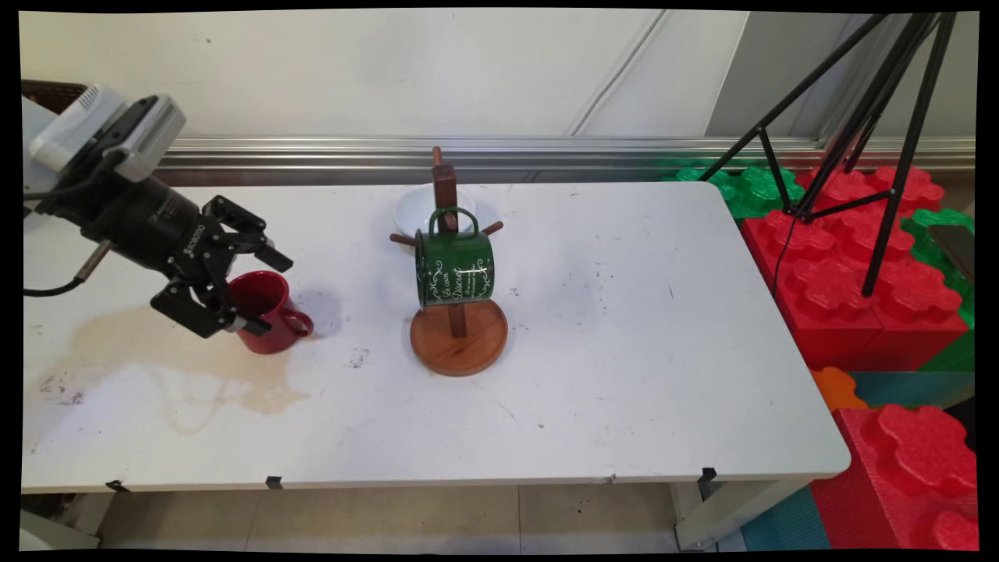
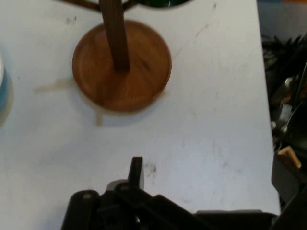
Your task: Pick up the green mug from the rack
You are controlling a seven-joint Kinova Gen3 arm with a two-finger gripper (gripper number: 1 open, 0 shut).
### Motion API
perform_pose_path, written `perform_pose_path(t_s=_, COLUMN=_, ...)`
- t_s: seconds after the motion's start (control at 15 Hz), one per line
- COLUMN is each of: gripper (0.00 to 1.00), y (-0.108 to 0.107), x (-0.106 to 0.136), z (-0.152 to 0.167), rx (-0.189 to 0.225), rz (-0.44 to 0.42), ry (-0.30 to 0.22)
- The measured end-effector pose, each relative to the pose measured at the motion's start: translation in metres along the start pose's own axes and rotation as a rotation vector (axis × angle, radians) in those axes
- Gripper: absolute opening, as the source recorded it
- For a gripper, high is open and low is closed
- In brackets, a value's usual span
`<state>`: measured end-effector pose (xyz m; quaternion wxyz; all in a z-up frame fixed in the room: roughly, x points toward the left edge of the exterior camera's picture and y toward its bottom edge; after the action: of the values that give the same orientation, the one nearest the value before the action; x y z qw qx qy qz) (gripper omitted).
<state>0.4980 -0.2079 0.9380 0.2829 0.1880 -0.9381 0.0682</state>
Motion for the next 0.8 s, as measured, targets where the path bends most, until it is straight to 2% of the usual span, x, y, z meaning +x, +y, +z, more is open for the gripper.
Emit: perform_pose_path(t_s=0.8, gripper=1.0, y=0.004, x=0.033, z=0.014, rx=-0.042, rz=-0.065, ry=0.158)
